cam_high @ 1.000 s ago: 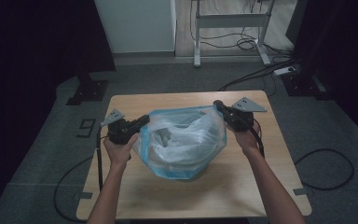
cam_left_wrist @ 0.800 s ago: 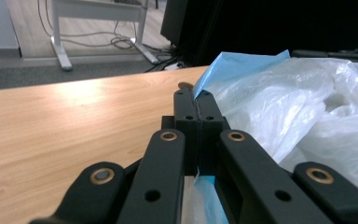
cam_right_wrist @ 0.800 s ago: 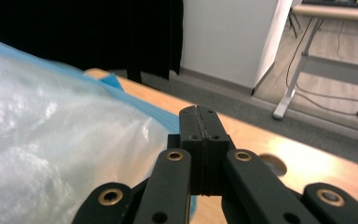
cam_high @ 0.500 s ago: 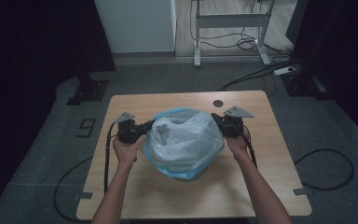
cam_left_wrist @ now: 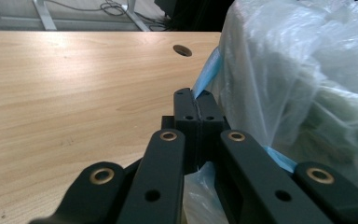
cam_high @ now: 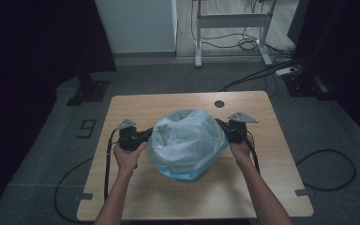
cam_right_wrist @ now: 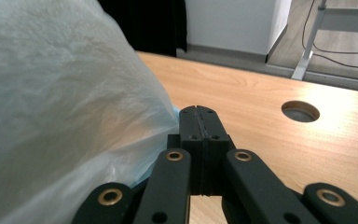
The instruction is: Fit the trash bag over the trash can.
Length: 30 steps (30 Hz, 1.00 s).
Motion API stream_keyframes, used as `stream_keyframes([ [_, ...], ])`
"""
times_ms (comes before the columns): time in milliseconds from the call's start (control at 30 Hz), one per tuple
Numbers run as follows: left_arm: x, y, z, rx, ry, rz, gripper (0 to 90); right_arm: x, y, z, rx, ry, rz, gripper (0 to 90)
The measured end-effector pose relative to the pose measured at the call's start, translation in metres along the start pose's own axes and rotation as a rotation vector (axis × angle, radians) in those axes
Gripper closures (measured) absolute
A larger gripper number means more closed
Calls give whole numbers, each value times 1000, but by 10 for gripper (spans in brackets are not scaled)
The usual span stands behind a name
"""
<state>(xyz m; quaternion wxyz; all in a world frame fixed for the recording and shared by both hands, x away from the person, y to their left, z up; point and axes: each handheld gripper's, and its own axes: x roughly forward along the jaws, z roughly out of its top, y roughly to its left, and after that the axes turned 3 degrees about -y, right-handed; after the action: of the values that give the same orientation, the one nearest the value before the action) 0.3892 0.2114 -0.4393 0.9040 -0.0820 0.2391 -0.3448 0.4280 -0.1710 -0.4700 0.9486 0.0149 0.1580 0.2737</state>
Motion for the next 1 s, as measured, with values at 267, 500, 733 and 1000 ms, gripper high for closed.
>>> stream_keyframes([
  [267, -8, 0, 3, 12, -47, 3, 894, -27, -11, 15, 56, -98, -69, 682],
  [500, -14, -1, 2, 13, -69, 1, 893, -70, -2, 20, 44, -154, -24, 565],
  [733, -17, -7, 2, 21, -69, -2, 890, -111, 24, 4, 2, -161, 93, 460],
  [1000, -19, -10, 0, 21, -77, 7, 889, -131, 49, -12, -11, -131, 227, 344],
])
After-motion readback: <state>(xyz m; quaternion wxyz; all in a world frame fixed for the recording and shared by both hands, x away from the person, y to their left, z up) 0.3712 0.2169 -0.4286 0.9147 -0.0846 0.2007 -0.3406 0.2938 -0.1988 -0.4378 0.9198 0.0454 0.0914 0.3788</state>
